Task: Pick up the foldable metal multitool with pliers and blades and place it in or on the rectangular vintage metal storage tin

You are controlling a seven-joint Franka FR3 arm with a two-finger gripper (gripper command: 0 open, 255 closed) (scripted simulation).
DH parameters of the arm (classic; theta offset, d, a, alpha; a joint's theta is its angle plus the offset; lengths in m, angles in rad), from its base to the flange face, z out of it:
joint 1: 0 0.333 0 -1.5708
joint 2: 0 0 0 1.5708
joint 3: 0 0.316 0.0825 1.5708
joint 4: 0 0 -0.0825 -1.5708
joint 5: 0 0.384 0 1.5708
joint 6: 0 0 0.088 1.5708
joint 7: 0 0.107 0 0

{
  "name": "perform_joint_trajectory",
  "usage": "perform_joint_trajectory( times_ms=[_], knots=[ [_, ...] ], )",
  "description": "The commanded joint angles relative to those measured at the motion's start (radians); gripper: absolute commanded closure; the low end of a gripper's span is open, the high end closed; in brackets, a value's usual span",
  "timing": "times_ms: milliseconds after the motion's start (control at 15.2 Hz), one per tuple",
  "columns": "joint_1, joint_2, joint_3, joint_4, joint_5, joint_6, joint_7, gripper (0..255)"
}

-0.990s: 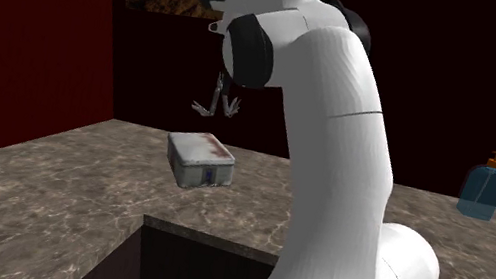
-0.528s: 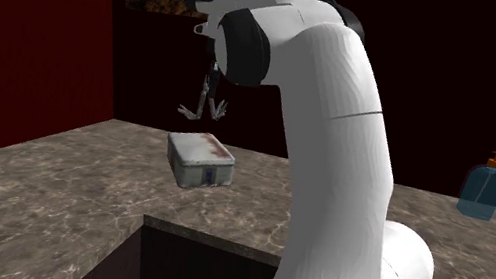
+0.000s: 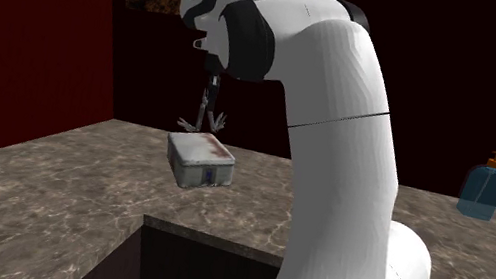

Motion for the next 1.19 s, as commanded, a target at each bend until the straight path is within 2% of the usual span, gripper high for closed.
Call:
perform_joint_trajectory(
  times_ms=[0, 264, 792, 858, 1122],
  knots=[
    [0.007, -0.006, 0.001, -0.037, -0.002, 0.031, -0.001, 255],
    [0.015, -0.013, 0.002, -0.099, -0.004, 0.087, -0.004, 255],
    [0.016, -0.013, 0.001, -0.099, -0.004, 0.087, -0.004, 255],
    [0.015, -0.013, 0.001, -0.099, -0.004, 0.087, -0.005, 0],
    [0.016, -0.013, 0.002, -0.099, -0.004, 0.087, -0.004, 0]
  ],
)
